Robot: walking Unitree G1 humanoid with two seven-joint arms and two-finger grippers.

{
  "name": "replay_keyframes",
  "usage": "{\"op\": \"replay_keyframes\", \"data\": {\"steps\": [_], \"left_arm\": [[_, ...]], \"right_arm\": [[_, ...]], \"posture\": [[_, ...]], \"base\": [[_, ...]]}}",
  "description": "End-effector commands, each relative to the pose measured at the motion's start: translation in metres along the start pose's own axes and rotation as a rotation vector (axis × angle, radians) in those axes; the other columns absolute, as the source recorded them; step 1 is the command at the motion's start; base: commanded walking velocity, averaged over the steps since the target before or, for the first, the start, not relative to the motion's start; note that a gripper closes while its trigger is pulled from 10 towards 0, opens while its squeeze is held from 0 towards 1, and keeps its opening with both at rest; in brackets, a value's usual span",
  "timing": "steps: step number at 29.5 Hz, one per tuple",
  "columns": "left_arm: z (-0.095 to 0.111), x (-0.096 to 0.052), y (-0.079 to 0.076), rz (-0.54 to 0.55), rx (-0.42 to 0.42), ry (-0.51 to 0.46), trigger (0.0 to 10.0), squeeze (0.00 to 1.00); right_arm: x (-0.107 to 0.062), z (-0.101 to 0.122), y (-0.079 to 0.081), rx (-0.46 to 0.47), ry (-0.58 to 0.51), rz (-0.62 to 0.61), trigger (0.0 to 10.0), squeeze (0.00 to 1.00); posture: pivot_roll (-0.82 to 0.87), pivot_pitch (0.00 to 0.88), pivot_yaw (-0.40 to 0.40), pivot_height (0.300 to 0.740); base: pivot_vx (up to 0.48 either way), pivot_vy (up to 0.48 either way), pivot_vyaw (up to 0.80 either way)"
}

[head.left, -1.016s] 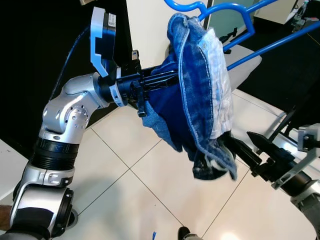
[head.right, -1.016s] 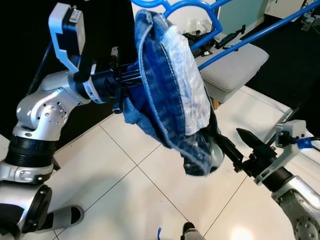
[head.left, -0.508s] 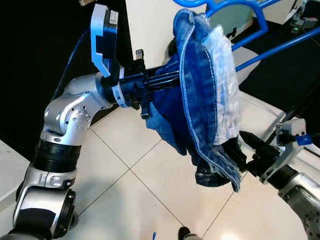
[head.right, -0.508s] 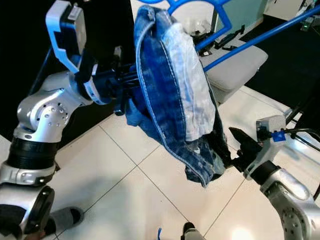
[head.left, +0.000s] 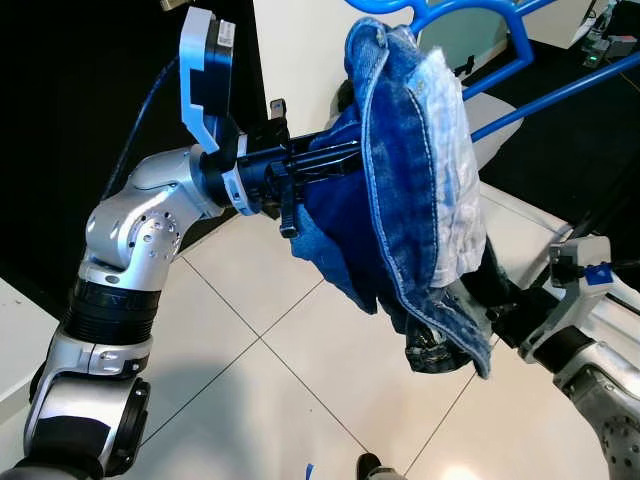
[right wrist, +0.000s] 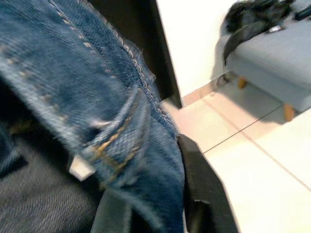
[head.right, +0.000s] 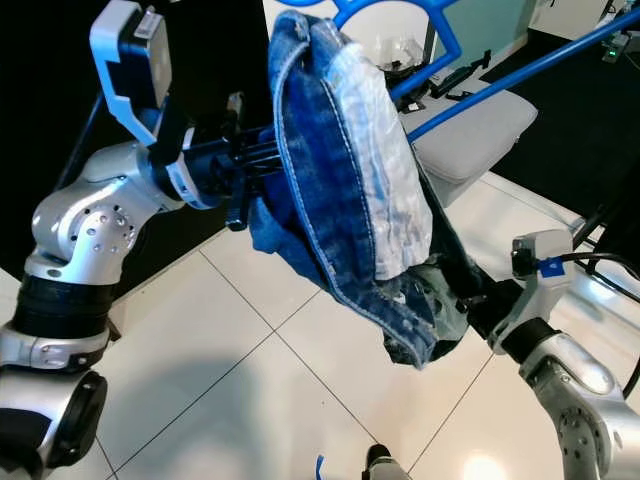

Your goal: Hang hanger

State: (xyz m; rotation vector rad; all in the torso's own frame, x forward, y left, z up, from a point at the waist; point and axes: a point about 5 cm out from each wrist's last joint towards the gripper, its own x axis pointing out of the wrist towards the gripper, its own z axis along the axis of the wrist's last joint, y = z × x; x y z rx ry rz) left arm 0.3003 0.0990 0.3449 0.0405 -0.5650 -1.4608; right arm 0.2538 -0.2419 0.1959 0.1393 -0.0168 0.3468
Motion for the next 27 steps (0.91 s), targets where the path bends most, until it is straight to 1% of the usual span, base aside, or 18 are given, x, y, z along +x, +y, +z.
{"op": "replay_keyframes", "data": {"steps": [1,2,3,4,6,8,10,11,12,14,15,17,18,19,20,23,25,27], "left_arm": [[0.007,-0.013,0.004,0.024,0.062,0.011,10.0,0.0],[0.003,-0.019,0.004,0.031,0.074,0.045,10.0,0.0],[0.003,-0.019,0.004,0.031,0.074,0.045,10.0,0.0],[-0.001,-0.026,0.003,0.022,0.079,0.084,10.0,0.0],[-0.001,-0.026,0.003,0.022,0.079,0.084,10.0,0.0],[-0.012,-0.035,-0.004,-0.035,0.073,0.165,10.0,0.0],[-0.012,-0.035,-0.004,-0.035,0.073,0.165,10.0,0.0],[-0.017,-0.04,-0.01,-0.075,0.069,0.213,10.0,0.0],[-0.017,-0.04,-0.01,-0.075,0.069,0.213,10.0,0.0],[-0.024,-0.045,-0.016,-0.115,0.072,0.269,10.0,0.0],[-0.031,-0.049,-0.024,-0.162,0.072,0.318,10.0,0.0],[-0.031,-0.049,-0.024,-0.162,0.072,0.318,10.0,0.0],[-0.038,-0.05,-0.033,-0.212,0.09,0.363,10.0,0.0],[-0.038,-0.05,-0.033,-0.212,0.09,0.363,10.0,0.0],[-0.043,-0.048,-0.039,-0.245,0.115,0.393,10.0,0.0],[-0.043,-0.048,-0.039,-0.245,0.115,0.393,10.0,0.0],[-0.055,-0.042,-0.041,-0.241,0.228,0.454,10.0,0.0],[-0.055,-0.042,-0.041,-0.241,0.228,0.454,10.0,0.0]], "right_arm": [[-0.005,0.004,-0.008,0.051,-0.042,-0.035,0.0,0.0],[-0.007,0.01,-0.012,0.088,-0.083,-0.053,0.0,0.0],[-0.007,0.01,-0.012,0.088,-0.083,-0.053,0.0,0.0],[-0.01,0.017,-0.018,0.136,-0.127,-0.077,0.0,0.0],[-0.01,0.017,-0.018,0.136,-0.127,-0.077,0.0,0.0],[-0.014,0.026,-0.032,0.219,-0.202,-0.139,0.0,0.0],[-0.014,0.026,-0.032,0.219,-0.202,-0.139,0.0,0.0],[-0.016,0.031,-0.04,0.272,-0.242,-0.169,0.0,0.0],[-0.016,0.031,-0.04,0.272,-0.242,-0.169,0.0,0.0],[-0.016,0.034,-0.047,0.309,-0.264,-0.197,0.0,0.0],[-0.016,0.037,-0.051,0.345,-0.285,-0.212,0.0,0.0],[-0.016,0.037,-0.051,0.345,-0.285,-0.212,0.0,0.0],[-0.014,0.038,-0.056,0.375,-0.282,-0.238,0.0,0.0],[-0.014,0.038,-0.056,0.375,-0.282,-0.238,0.0,0.0],[-0.011,0.037,-0.059,0.394,-0.264,-0.263,0.0,0.0],[-0.011,0.037,-0.059,0.394,-0.264,-0.263,0.0,0.0],[-0.004,0.035,-0.06,0.429,-0.225,-0.287,0.0,0.0],[-0.004,0.035,-0.06,0.429,-0.225,-0.287,0.0,0.0]], "posture": [[0.01,0.192,0.061,0.74],[0.01,0.192,0.061,0.74],[0.01,0.192,0.061,0.74],[0.01,0.192,0.059,0.74],[0.01,0.192,0.059,0.74],[0.01,0.194,0.057,0.74],[0.01,0.194,0.057,0.74],[0.01,0.201,0.055,0.74],[0.01,0.201,0.055,0.74],[0.01,0.195,0.053,0.74],[0.01,0.199,0.051,0.74],[0.01,0.199,0.051,0.74],[0.01,0.199,0.043,0.74],[0.01,0.199,0.043,0.74],[0.01,0.202,0.039,0.74],[0.01,0.202,0.039,0.74],[0.0,0.203,0.033,0.74],[0.0,0.203,0.033,0.74]], "base": [[0.0,0.0,0.0],[0.0,0.0,0.0],[0.0,0.0,0.0],[0.0,0.0,0.0],[0.0,0.0,0.0],[0.0,0.0,0.0],[0.0,0.0,0.0],[0.0,0.0,0.0],[0.0,0.0,0.0],[0.0,0.0,0.0],[0.0,0.0,0.0],[0.0,0.0,0.0],[0.0,0.0,0.0],[0.0,0.0,0.0],[0.0,0.0,0.0],[0.0,0.0,0.0],[0.0,0.0,0.0],[0.0,0.0,0.0]]}}
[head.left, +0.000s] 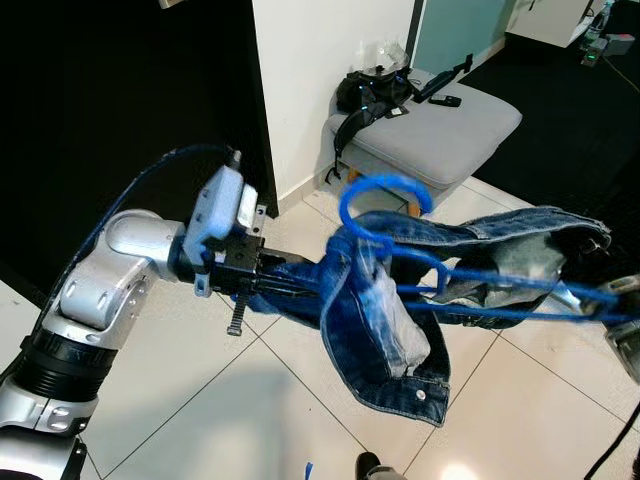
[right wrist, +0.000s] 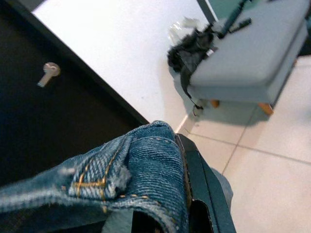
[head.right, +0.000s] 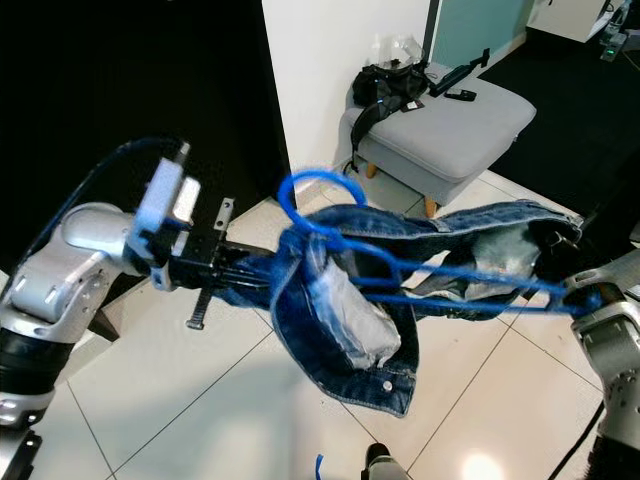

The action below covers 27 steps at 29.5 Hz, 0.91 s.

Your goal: Hang hanger

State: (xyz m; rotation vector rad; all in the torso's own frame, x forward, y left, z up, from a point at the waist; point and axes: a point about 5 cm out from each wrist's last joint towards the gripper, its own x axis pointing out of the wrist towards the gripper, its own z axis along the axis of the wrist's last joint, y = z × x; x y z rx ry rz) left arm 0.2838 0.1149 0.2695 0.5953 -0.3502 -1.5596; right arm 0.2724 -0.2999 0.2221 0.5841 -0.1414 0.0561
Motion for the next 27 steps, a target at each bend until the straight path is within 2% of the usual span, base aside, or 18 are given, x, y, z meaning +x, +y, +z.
{"op": "replay_keyframes", "data": {"steps": [1,2,5,6,8,9,11,12,14,15,16,17,20,22,27], "left_arm": [[-0.006,0.002,0.001,0.044,0.05,0.05,10.0,0.0],[-0.01,0.003,0.005,0.089,0.066,0.075,10.0,0.0],[-0.01,0.003,0.005,0.089,0.066,0.075,10.0,0.0],[-0.014,0.002,0.01,0.148,0.072,0.101,10.0,0.0],[-0.014,0.002,0.01,0.148,0.072,0.101,10.0,0.0],[-0.018,-0.001,0.017,0.227,0.066,0.125,10.0,0.0],[-0.018,-0.001,0.017,0.227,0.066,0.125,10.0,0.0],[-0.022,-0.003,0.023,0.294,0.068,0.159,10.0,0.0],[-0.022,-0.003,0.023,0.294,0.068,0.159,10.0,0.0],[-0.029,-0.009,0.029,0.375,0.073,0.209,10.0,0.0],[-0.029,-0.009,0.029,0.375,0.073,0.209,10.0,0.0],[-0.034,-0.013,0.032,0.427,0.079,0.251,10.0,0.0],[-0.034,-0.013,0.032,0.427,0.079,0.251,10.0,0.0],[-0.043,-0.018,0.034,0.506,0.096,0.312,10.0,0.0],[-0.045,-0.017,0.033,0.535,0.101,0.32,10.0,0.0]], "right_arm": [[0.0,0.002,-0.001,0.012,0.004,-0.01,0.0,0.0],[0.001,0.002,0.001,0.013,0.01,-0.002,0.0,0.0],[0.001,0.002,0.001,0.013,0.01,-0.002,0.0,0.0],[0.001,0.002,0.005,0.016,0.016,0.018,0.0,0.0],[0.001,0.002,0.005,0.016,0.016,0.018,0.0,0.0],[0.001,-0.002,0.012,0.003,0.047,0.055,0.0,0.0],[0.001,-0.002,0.012,0.003,0.047,0.055,0.0,0.0],[0.0,-0.008,0.022,-0.013,0.082,0.101,0.0,0.0],[0.0,-0.008,0.022,-0.013,0.082,0.101,0.0,0.0],[0.0,-0.016,0.032,-0.01,0.109,0.128,0.0,0.0],[0.0,-0.016,0.032,-0.01,0.109,0.128,0.0,0.0],[0.0,-0.021,0.037,-0.007,0.126,0.136,0.0,0.0],[0.0,-0.021,0.037,-0.007,0.126,0.136,0.0,0.0],[0.006,-0.026,0.04,0.015,0.133,0.116,0.0,0.0],[0.011,-0.027,0.044,0.025,0.125,0.11,0.0,0.0]], "posture": [[0.0,0.202,0.032,0.74],[0.0,0.202,0.032,0.74],[0.0,0.202,0.032,0.74],[0.0,0.202,0.032,0.74],[0.0,0.202,0.032,0.74],[0.0,0.203,0.034,0.74],[0.0,0.203,0.034,0.74],[-0.01,0.204,0.035,0.74],[-0.01,0.204,0.035,0.74],[-0.01,0.205,0.037,0.74],[-0.01,0.205,0.037,0.74],[0.0,0.205,0.035,0.74],[0.0,0.205,0.035,0.74],[0.0,0.197,0.031,0.74],[0.0,0.198,0.03,0.74]], "base": [[0.0,0.0,0.0],[0.0,0.0,0.0],[0.0,0.0,0.0],[0.0,0.0,0.0],[0.0,0.0,0.0],[0.0,0.0,0.0],[0.0,0.0,0.0],[0.0,0.0,0.0],[0.0,0.0,0.0],[0.0,0.0,0.0],[0.0,0.0,0.0],[0.0,0.0,0.0],[0.0,0.0,0.0],[0.0,0.0,0.0],[0.0,0.0,0.0]]}}
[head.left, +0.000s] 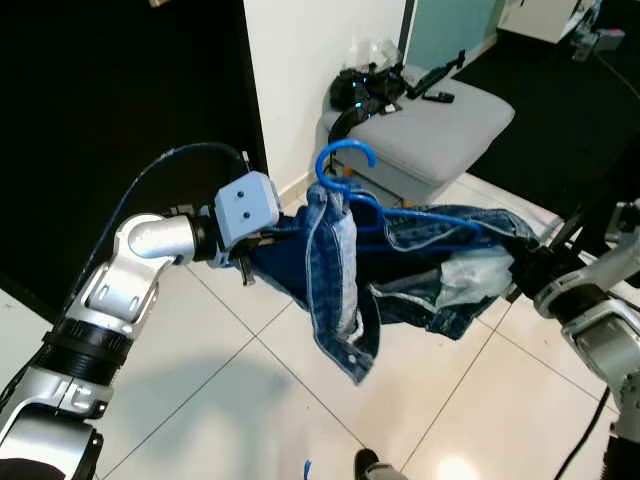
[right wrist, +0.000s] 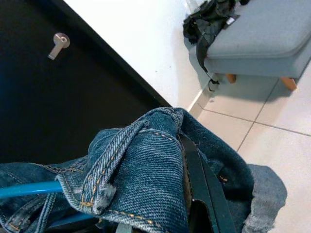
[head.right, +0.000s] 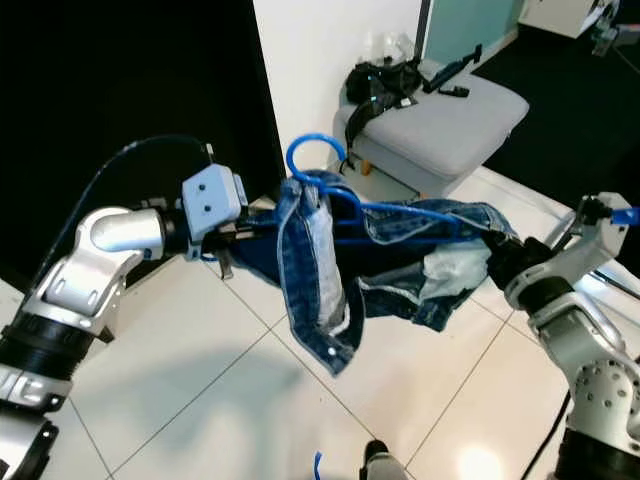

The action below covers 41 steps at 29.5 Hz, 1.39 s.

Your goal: Hang hanger

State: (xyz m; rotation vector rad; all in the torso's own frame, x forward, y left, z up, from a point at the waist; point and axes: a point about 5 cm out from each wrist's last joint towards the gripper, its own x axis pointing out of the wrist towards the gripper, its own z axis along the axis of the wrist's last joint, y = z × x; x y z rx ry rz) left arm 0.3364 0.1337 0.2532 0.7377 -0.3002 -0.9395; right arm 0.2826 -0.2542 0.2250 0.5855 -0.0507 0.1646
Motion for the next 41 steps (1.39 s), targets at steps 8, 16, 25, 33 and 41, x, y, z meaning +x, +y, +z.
{"op": "replay_keyframes", "data": {"steps": [8,16,25,33,41], "left_arm": [[-0.003,0.0,-0.01,0.03,0.072,-0.009,10.0,0.0],[0.005,-0.006,-0.014,0.002,0.127,-0.053,10.0,0.0],[0.02,-0.005,-0.018,0.009,0.12,-0.154,10.0,0.0],[0.013,-0.002,-0.028,-0.033,0.171,-0.115,10.0,0.0],[-0.009,0.0,-0.03,-0.025,0.272,0.062,10.0,0.0]], "right_arm": [[0.012,0.006,0.004,-0.009,-0.022,-0.026,0.0,0.0],[0.008,0.027,-0.023,-0.032,-0.116,-0.208,0.0,0.0],[0.002,0.031,-0.043,-0.027,-0.147,-0.355,0.0,0.0],[0.002,0.038,-0.045,-0.02,-0.18,-0.382,0.0,0.0],[0.008,0.048,-0.031,-0.02,-0.215,-0.333,0.0,0.0]], "posture": [[0.01,0.219,0.017,0.74],[0.01,0.225,0.013,0.74],[0.02,0.228,0.012,0.74],[0.02,0.235,0.016,0.74],[0.01,0.223,0.018,0.74]], "base": [[0.0,0.0,0.0],[0.0,0.0,0.0],[0.0,0.0,0.0],[0.0,0.0,0.0],[0.0,0.0,0.0]]}}
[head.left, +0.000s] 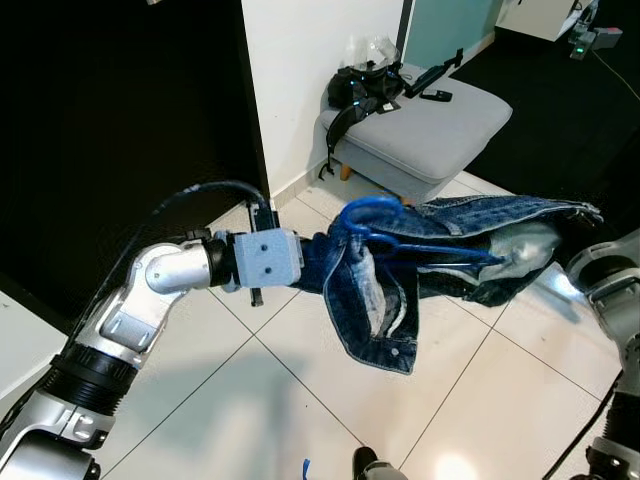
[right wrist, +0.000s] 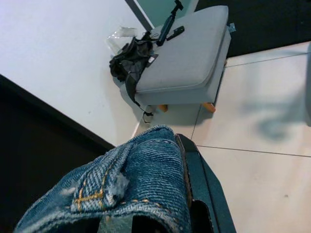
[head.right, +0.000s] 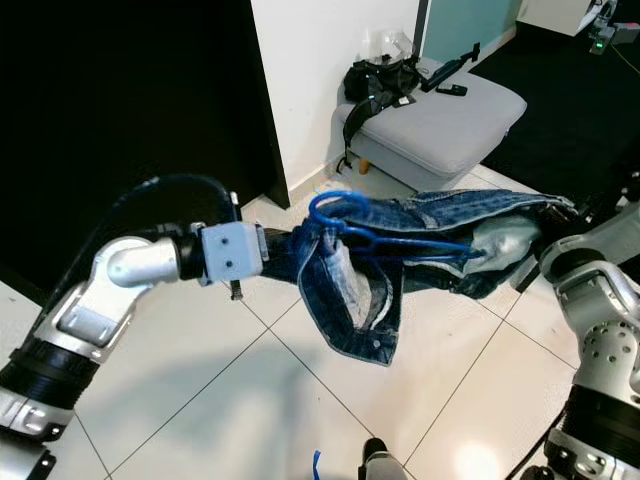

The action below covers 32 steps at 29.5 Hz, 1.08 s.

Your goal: Hang hanger

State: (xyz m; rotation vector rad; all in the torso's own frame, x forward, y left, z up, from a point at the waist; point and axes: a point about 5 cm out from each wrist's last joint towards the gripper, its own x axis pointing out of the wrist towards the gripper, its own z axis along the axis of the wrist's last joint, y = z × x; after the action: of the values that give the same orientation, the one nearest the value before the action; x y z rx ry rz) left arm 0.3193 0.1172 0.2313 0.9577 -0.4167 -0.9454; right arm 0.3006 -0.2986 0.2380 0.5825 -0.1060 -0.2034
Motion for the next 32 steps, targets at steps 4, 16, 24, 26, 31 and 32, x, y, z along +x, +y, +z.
{"op": "replay_keyframes", "data": {"steps": [4,16,24,26,31,32], "left_arm": [[-0.016,-0.005,0.002,0.03,0.051,0.13,10.0,0.0],[-0.041,-0.008,0.028,0.52,-0.182,0.337,10.0,0.0],[-0.045,0.004,0.015,0.631,-0.377,0.365,10.0,0.0],[-0.038,0.02,0.004,0.611,-0.412,0.341,10.0,0.0],[-0.032,0.032,-0.011,0.582,-0.44,0.351,10.0,0.0],[-0.032,0.032,-0.011,0.582,-0.44,0.351,10.0,0.0]], "right_arm": [[-0.002,0.013,0.005,0.007,-0.059,0.018,0.0,0.0],[-0.003,-0.007,0.035,-0.012,0.0,0.112,0.0,0.0],[-0.008,-0.035,0.061,-0.018,0.072,0.177,0.0,0.0],[-0.007,-0.045,0.073,-0.023,0.095,0.202,0.0,0.0],[-0.006,-0.047,0.082,-0.028,0.091,0.217,0.0,0.0],[-0.006,-0.047,0.082,-0.028,0.091,0.217,0.0,0.0]], "posture": [[0.01,0.209,0.021,0.74],[0.01,0.183,0.026,0.74],[0.01,0.176,0.033,0.74],[0.02,0.2,0.04,0.74],[0.01,0.188,0.055,0.74],[0.01,0.188,0.055,0.74]], "base": [[0.0,0.0,0.0],[0.0,0.0,0.0],[0.0,0.0,0.0],[0.0,0.0,0.0],[0.0,0.0,0.0],[0.0,0.0,0.0]]}}
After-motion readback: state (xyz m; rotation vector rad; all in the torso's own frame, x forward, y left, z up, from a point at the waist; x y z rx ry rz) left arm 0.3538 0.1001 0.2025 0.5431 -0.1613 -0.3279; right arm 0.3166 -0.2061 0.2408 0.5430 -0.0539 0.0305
